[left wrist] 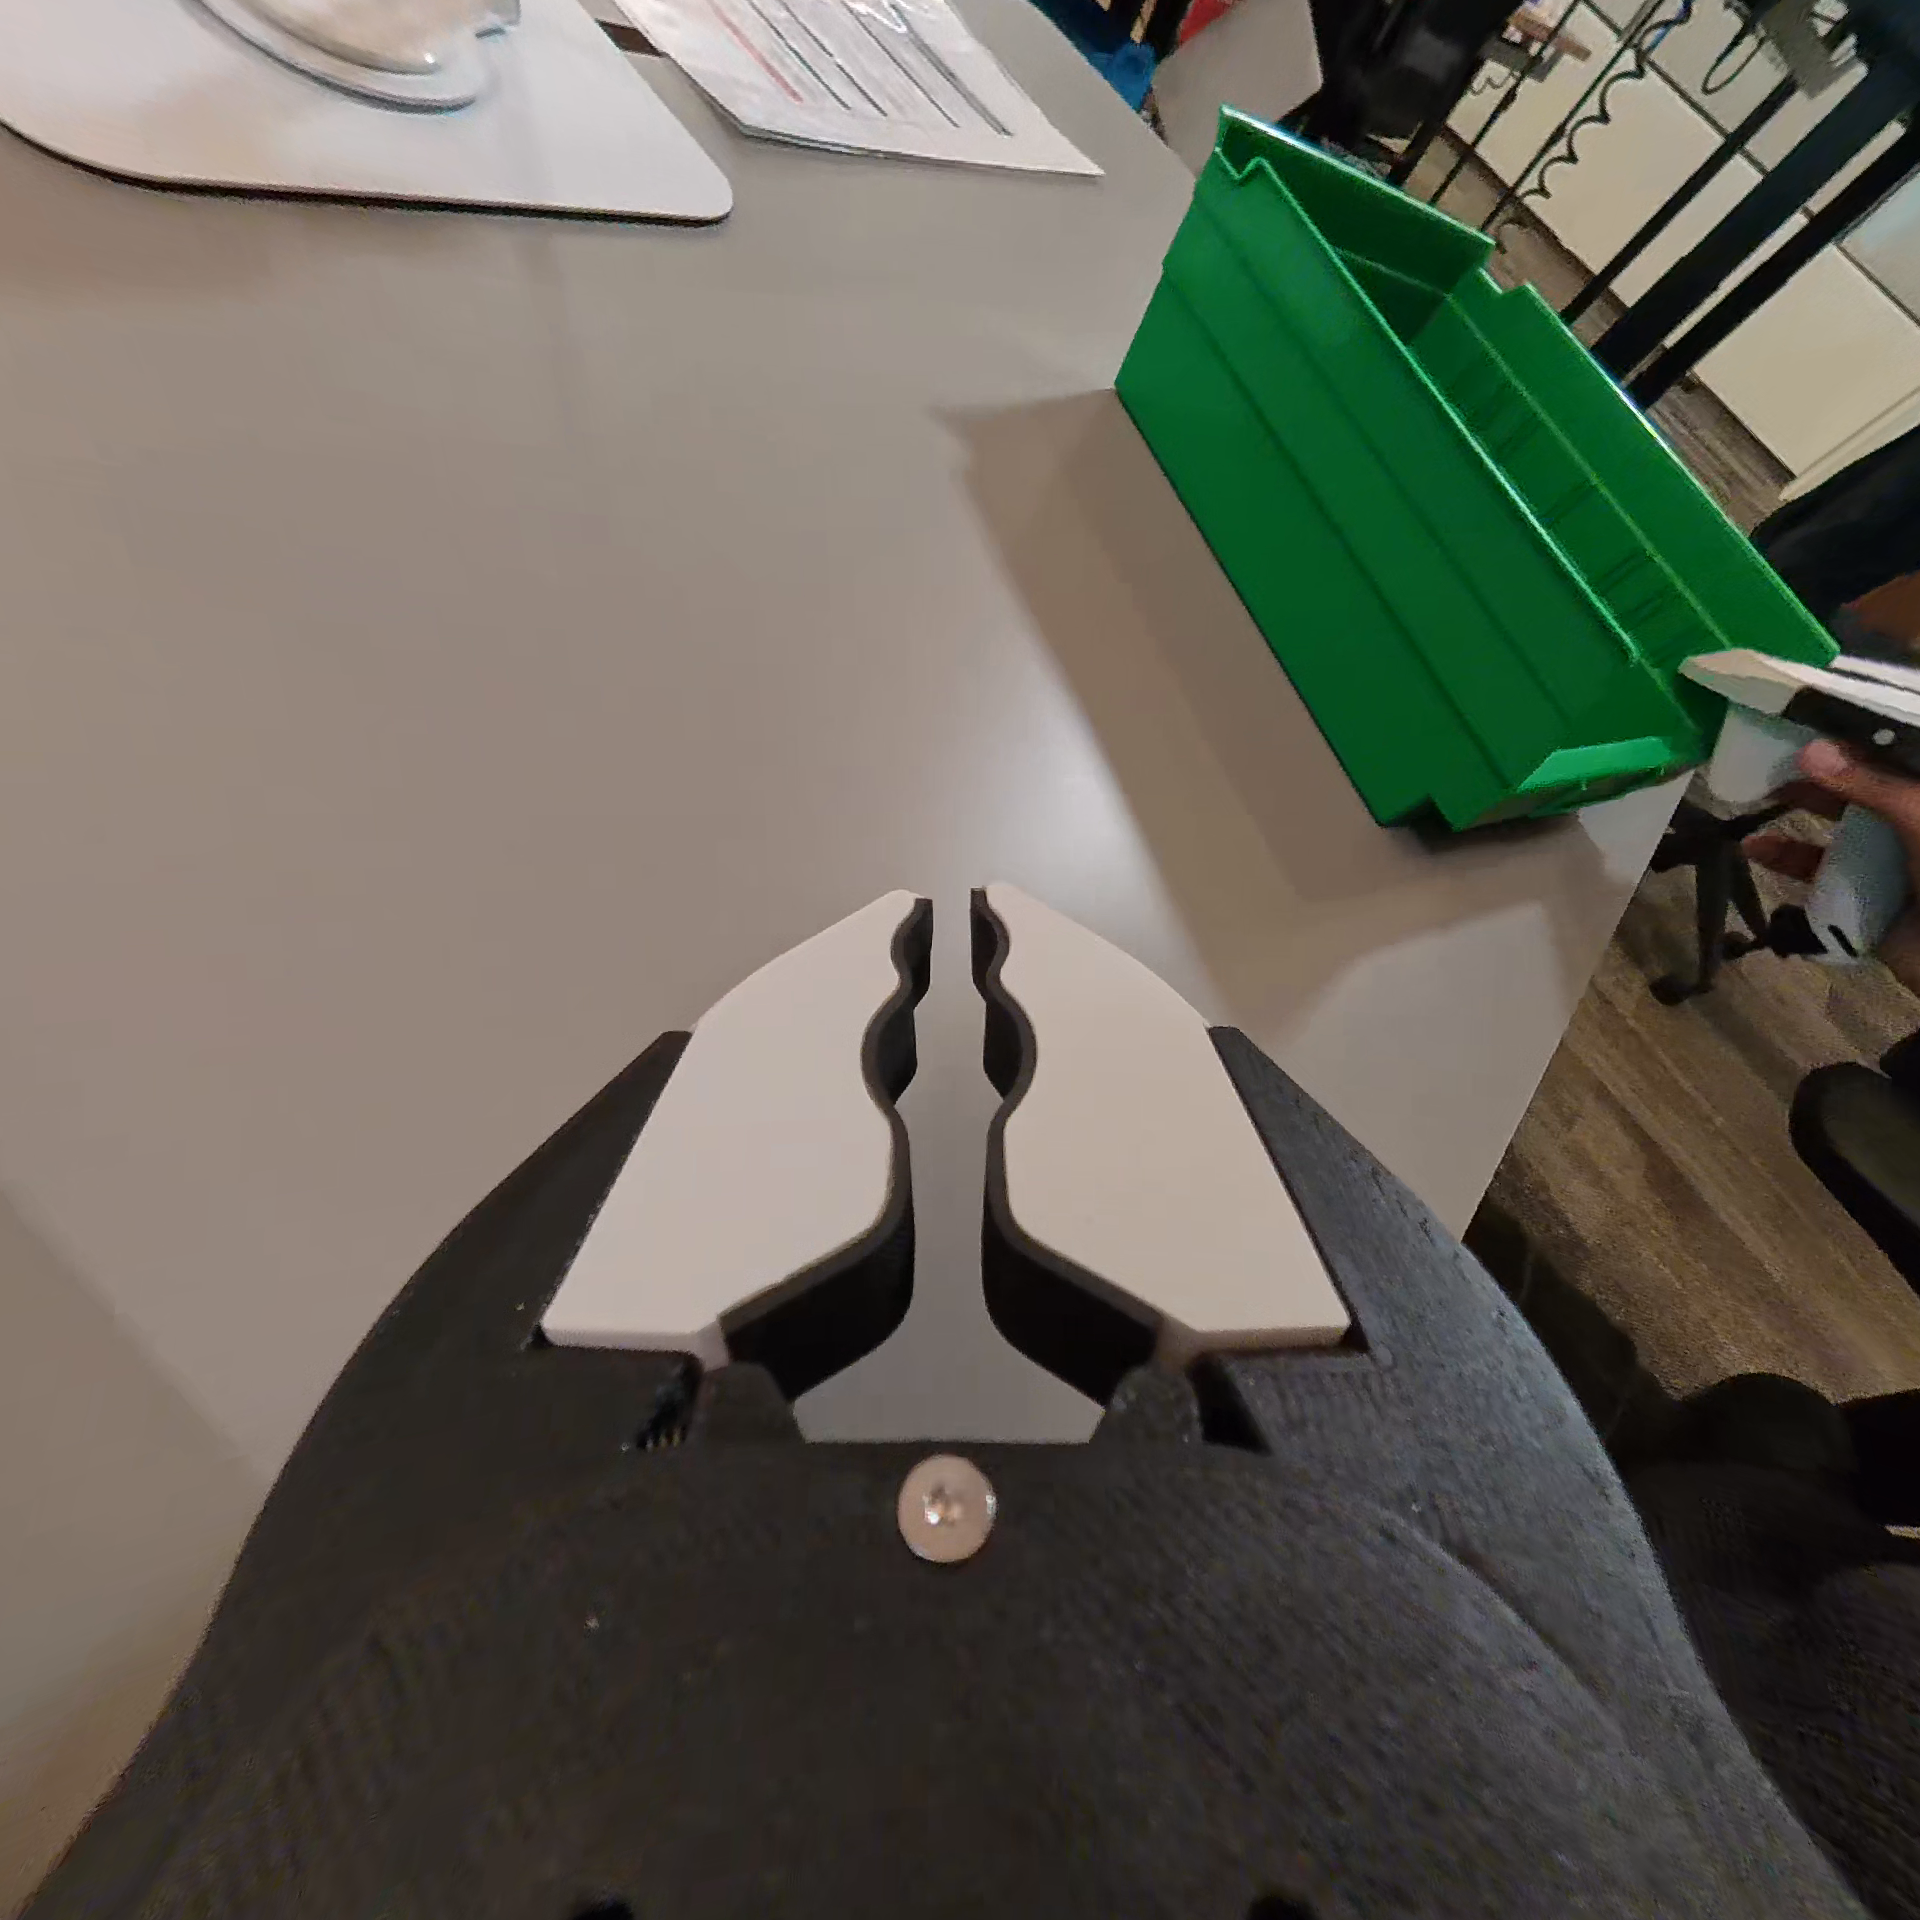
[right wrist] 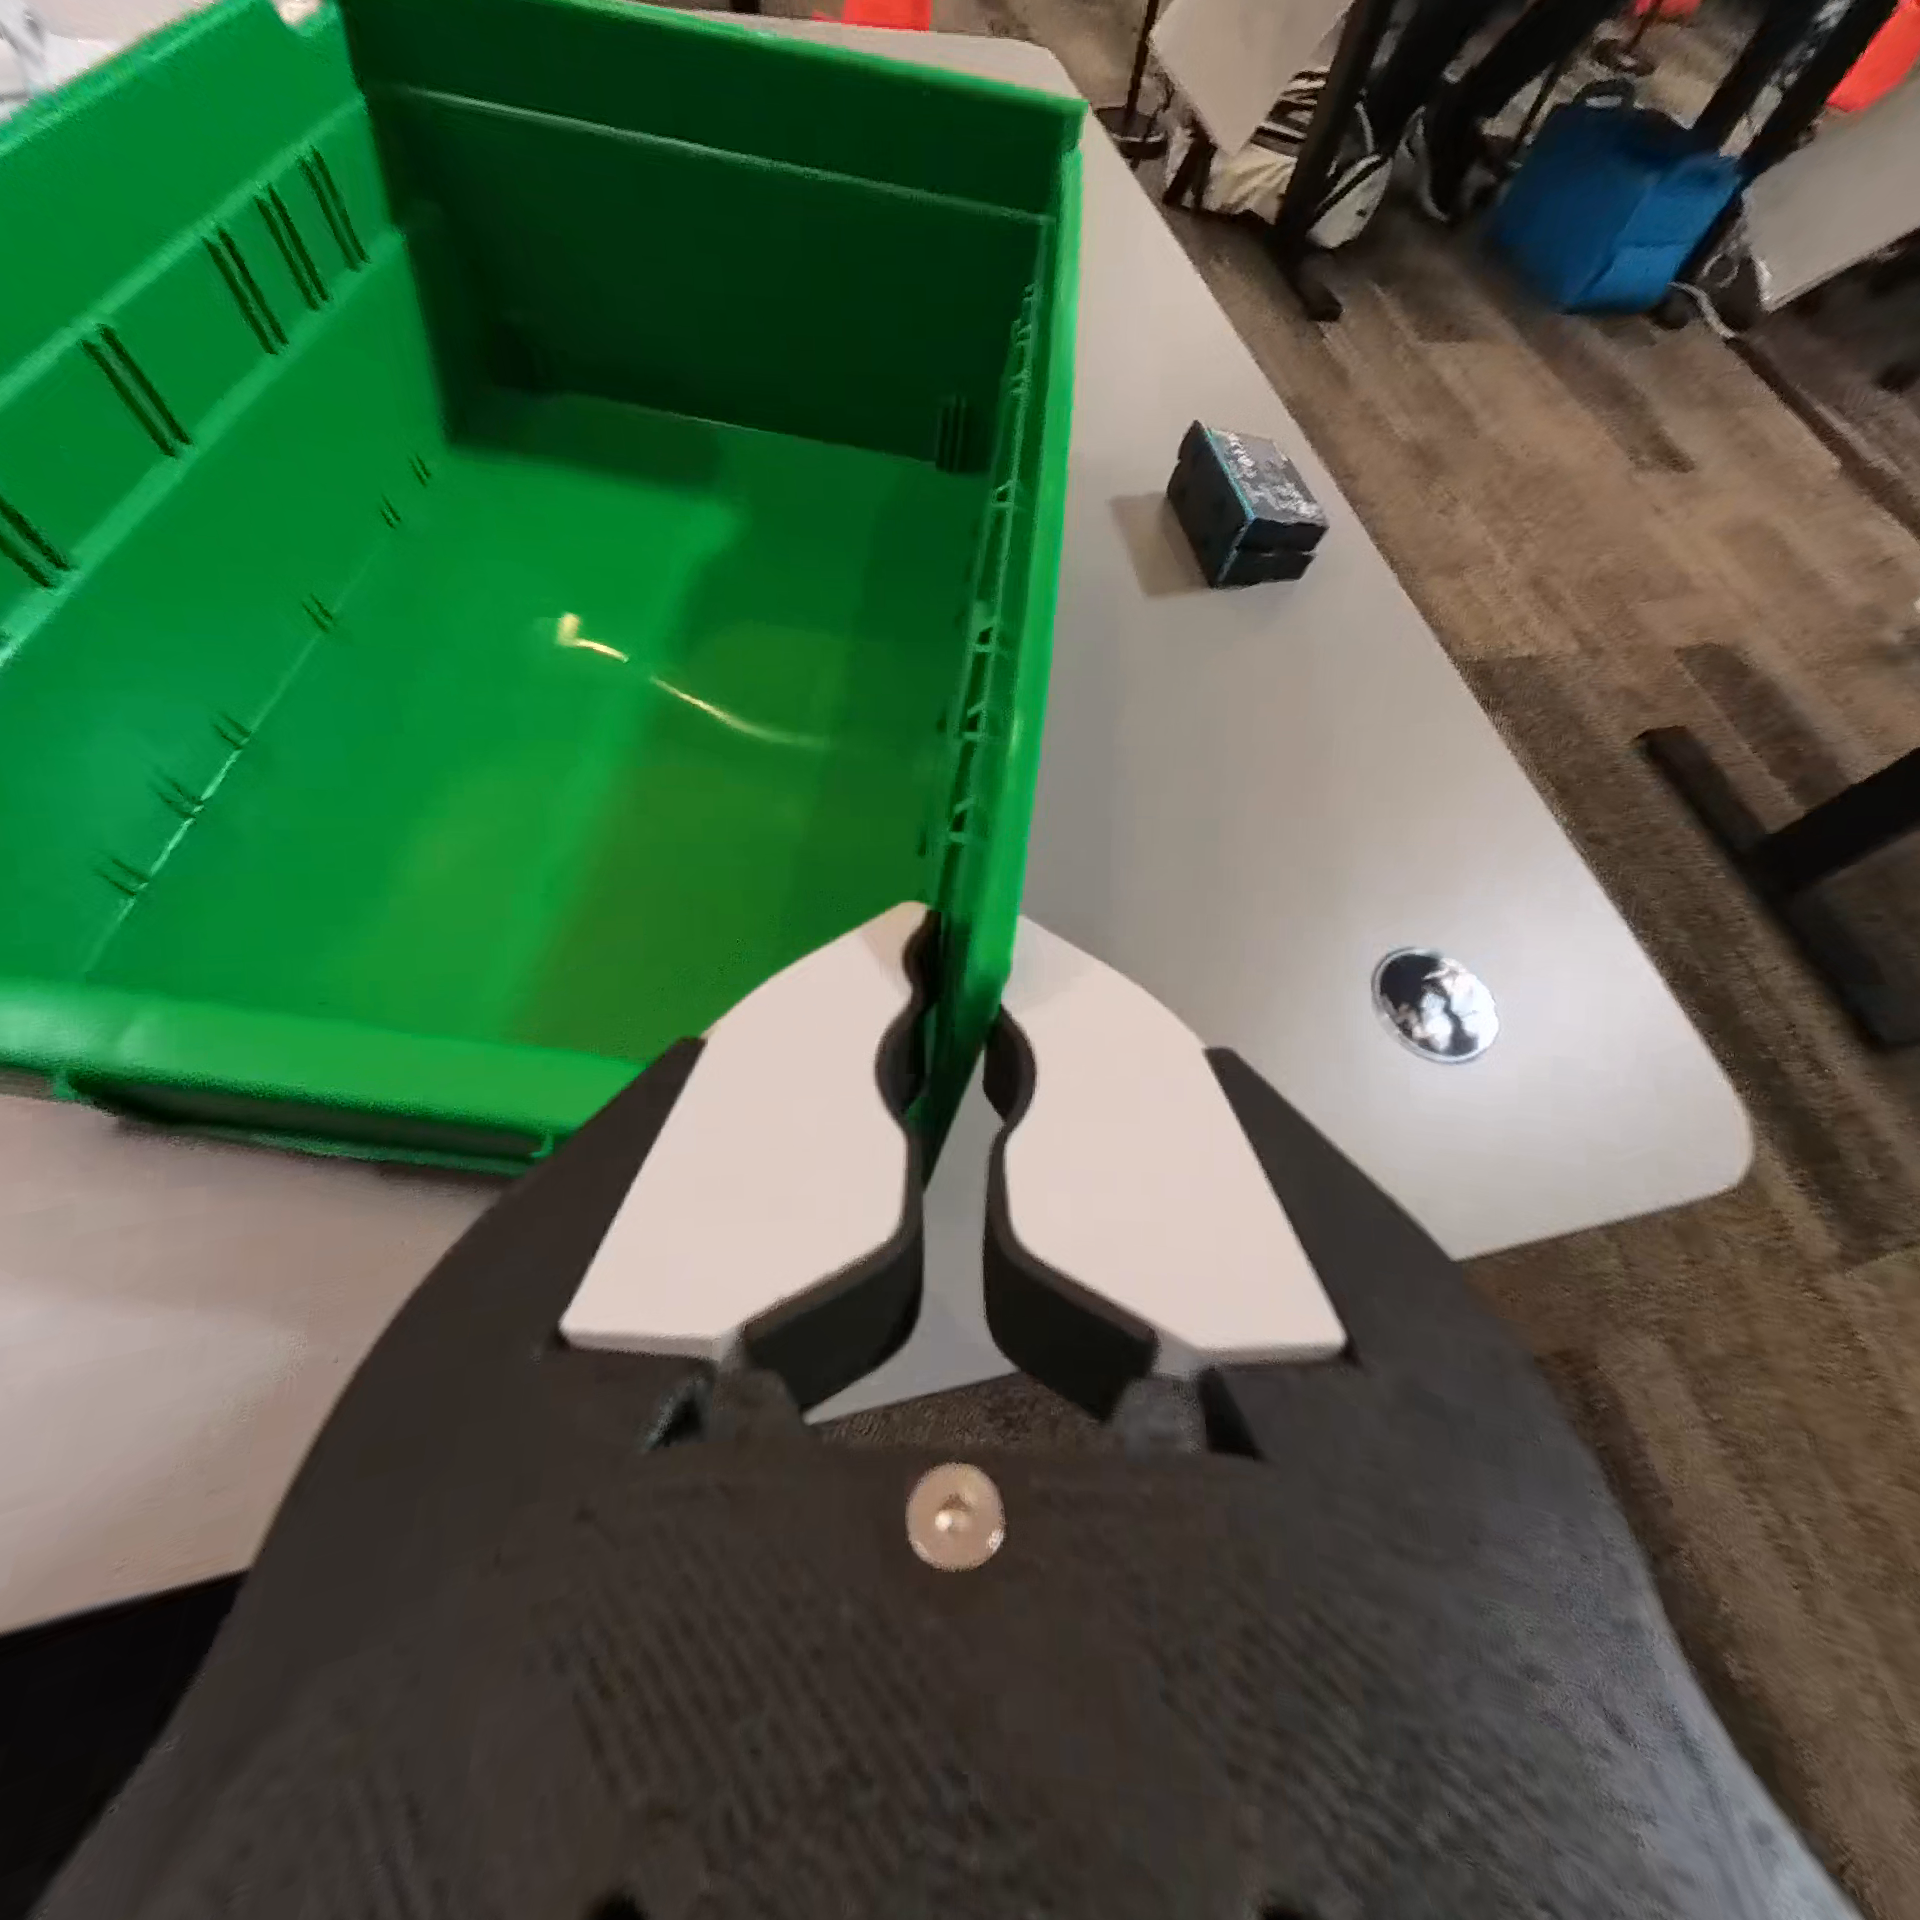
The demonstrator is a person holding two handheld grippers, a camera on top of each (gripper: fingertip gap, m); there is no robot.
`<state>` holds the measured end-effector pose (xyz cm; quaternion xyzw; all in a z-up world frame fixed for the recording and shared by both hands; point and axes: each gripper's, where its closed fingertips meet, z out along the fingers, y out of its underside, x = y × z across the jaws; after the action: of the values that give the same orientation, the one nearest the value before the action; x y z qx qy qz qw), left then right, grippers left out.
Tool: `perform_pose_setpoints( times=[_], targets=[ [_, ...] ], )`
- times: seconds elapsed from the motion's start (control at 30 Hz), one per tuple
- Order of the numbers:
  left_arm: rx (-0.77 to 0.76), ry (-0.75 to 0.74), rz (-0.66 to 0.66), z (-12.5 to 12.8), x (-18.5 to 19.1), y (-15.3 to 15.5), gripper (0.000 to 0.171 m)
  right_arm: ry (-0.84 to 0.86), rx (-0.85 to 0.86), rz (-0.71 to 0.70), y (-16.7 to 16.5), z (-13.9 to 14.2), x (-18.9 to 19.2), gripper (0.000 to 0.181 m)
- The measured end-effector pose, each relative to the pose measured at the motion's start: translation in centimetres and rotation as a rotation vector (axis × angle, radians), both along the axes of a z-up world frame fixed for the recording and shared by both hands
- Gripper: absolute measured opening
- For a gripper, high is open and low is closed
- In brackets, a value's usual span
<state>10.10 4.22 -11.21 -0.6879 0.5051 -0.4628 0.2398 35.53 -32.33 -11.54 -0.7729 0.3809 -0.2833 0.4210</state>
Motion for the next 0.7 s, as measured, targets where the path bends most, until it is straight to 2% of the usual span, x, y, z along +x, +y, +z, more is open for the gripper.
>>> perform_pose_setpoints(
  times=[0.27, 0.5, 0.7],
  targets=[
    [0.008, 0.019, -0.045, -0.4, 0.4, -1.4, 0.008, 0.081, 0.135, 0.054, -1.5, 0.0, 4.7, 0.004],
    [-0.001, 0.013, -0.031, -0.4, 0.3, -1.0, 0.008, 0.026, 0.008, 0.185, -1.9, 0.0, 8.7, 0.005],
    [-0.009, 0.015, -0.02, -0.5, 0.4, -0.8, 0.009, 0.079, 0.082, 0.222, -2.2, 0.0, 11.5, 0.003]
  ],
)
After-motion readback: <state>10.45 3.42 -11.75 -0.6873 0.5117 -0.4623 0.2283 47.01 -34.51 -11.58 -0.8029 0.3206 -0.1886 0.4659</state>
